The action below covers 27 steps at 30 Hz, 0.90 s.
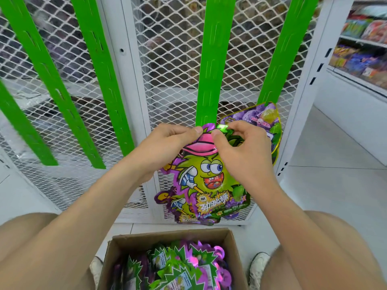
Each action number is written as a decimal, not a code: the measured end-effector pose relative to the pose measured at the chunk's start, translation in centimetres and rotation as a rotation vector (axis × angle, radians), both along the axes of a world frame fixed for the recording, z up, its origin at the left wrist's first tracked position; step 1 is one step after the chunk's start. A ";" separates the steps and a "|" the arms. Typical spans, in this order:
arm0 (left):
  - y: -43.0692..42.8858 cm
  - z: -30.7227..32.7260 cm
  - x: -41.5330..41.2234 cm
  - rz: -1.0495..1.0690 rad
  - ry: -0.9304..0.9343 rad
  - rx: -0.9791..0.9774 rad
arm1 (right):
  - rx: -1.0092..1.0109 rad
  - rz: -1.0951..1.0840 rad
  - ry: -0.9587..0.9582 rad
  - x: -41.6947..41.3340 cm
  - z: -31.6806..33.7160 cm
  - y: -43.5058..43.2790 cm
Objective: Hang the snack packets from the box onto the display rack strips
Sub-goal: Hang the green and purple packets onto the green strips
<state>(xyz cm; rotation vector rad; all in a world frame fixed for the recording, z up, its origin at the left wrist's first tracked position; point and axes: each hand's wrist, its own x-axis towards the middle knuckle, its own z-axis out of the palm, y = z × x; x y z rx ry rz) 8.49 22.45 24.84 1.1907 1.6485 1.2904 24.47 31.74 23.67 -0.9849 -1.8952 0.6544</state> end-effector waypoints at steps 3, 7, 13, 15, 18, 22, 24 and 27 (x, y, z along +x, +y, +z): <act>0.2 -0.3 -0.3 0.013 -0.001 -0.012 | -0.024 0.006 -0.030 0.0 -0.2 0.2; 0.3 -0.7 -0.4 0.041 0.006 -0.011 | -0.029 0.021 -0.078 0.2 -0.3 0.3; 0.0 -0.9 0.4 0.067 0.003 0.032 | 0.100 0.023 -0.024 0.5 -0.2 -0.5; -0.2 -0.7 0.5 0.066 -0.002 0.038 | 0.120 0.014 0.003 0.3 -0.4 -0.8; -0.2 -0.8 0.3 0.078 -0.006 0.056 | 0.108 0.054 -0.090 0.3 -1.0 -0.5; -0.2 -1.3 -0.2 0.107 0.022 0.071 | 0.107 0.109 -0.237 0.3 -2.1 -0.1; -0.5 -1.5 -0.2 0.093 0.094 0.117 | 0.120 0.095 -0.263 0.3 -2.4 0.1; -1.0 -2.8 0.0 0.134 0.410 0.199 | 0.109 0.091 -0.273 0.4 -2.6 0.5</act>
